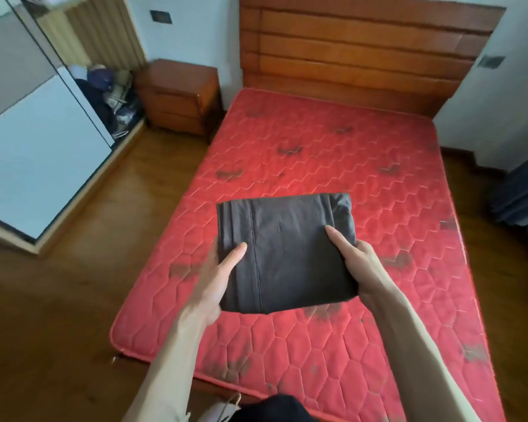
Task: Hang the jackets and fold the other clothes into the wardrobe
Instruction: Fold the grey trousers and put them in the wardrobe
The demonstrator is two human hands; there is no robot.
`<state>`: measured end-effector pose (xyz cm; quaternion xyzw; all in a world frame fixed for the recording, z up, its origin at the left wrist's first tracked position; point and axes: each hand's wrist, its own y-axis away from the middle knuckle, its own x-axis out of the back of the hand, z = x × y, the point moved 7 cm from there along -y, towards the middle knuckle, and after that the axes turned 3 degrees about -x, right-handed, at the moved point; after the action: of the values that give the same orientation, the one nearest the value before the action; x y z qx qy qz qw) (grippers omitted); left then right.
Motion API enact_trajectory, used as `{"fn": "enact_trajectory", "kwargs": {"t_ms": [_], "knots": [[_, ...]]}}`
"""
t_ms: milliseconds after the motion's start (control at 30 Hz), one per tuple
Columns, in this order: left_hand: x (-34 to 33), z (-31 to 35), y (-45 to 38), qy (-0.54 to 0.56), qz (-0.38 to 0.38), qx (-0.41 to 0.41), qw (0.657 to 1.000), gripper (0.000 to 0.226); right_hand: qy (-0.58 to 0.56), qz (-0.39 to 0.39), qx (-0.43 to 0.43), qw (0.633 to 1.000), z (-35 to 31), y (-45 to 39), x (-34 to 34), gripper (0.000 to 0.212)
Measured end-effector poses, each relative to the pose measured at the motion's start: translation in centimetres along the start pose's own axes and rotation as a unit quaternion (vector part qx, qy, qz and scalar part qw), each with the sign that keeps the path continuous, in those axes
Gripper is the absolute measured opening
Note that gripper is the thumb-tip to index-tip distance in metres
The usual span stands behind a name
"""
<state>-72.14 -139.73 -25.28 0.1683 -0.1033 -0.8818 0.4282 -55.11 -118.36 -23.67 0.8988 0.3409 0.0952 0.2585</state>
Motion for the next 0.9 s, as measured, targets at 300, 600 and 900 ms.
{"fn": "enact_trajectory", "kwargs": {"t_ms": [300,600,900], "knots": [[6.8,2.7,7.6,0.052,0.135,-0.039,0.989,0.035,0.013,-0.177,0.003,0.984,-0.1,2.1,-9.4,0.030],[17.1,3.4,14.2,0.167,0.186,-0.051,0.967,0.045,-0.001,-0.291,-0.027,0.956,0.0,6.8,-21.4,0.025],[33.0,6.1,19.8,0.100,0.246,-0.071,0.961,0.033,0.028,-0.320,-0.013,0.947,2.8,12.3,-37.1,0.033]]}}
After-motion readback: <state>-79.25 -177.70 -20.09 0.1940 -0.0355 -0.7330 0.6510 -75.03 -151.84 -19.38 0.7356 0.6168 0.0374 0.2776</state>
